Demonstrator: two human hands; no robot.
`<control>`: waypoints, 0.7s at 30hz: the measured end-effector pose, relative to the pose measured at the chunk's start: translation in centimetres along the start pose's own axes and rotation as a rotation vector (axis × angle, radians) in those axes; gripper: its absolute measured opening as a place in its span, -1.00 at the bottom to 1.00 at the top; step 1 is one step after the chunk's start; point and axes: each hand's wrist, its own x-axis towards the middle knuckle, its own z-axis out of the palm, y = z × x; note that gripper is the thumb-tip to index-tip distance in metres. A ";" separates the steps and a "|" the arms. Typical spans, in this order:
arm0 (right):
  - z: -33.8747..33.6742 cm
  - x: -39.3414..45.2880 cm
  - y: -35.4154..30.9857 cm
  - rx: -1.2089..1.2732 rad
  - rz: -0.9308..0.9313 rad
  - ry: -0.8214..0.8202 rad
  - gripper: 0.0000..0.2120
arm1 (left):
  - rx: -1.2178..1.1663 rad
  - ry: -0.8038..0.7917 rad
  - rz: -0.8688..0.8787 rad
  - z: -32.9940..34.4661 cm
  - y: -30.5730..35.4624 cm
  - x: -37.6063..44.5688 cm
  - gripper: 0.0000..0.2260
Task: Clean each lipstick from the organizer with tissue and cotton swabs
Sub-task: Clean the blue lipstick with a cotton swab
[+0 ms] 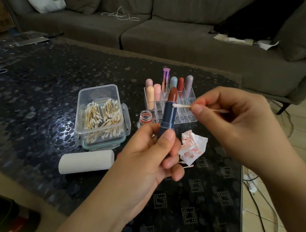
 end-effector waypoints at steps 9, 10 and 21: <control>0.0 -0.1 0.0 -0.017 -0.007 -0.004 -0.92 | -0.067 0.026 -0.022 -0.5 0.1 0.2 -0.85; 0.0 -0.1 0.0 -0.021 -0.006 -0.008 -0.91 | -0.066 0.029 -0.017 -0.4 0.1 0.1 -0.88; 0.0 -0.2 0.0 -0.030 0.000 -0.070 -0.88 | -0.022 0.058 0.040 -0.3 -0.5 0.3 -0.90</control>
